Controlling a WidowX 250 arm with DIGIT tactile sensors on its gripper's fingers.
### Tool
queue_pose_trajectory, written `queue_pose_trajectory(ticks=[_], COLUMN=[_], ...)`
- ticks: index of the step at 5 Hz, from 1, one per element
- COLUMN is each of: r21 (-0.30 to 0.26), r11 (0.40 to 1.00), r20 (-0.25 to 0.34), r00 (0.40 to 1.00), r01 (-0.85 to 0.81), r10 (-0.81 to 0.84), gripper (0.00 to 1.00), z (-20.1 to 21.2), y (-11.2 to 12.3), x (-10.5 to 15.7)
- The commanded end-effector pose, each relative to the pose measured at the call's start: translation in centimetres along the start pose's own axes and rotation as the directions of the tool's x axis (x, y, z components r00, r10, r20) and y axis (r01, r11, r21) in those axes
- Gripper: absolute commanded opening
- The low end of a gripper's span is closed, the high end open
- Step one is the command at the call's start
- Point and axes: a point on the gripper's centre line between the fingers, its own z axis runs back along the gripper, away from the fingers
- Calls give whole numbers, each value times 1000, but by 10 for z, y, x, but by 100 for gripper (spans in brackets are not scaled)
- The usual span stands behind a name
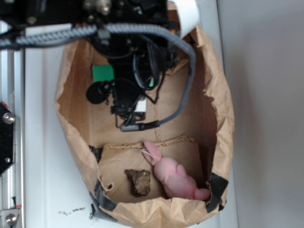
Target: Grab the green block.
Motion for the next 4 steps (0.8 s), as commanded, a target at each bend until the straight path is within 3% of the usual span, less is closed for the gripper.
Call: queue_pose_trajectory(ticks=[1, 4], r21=[-23, 2], r11=[1000, 999], r20=[44, 78], r00=[999, 996], r01=[-16, -34], r10=[17, 34], gripper=[0, 0], z=[31, 33], y=[-2, -7], x=[31, 28])
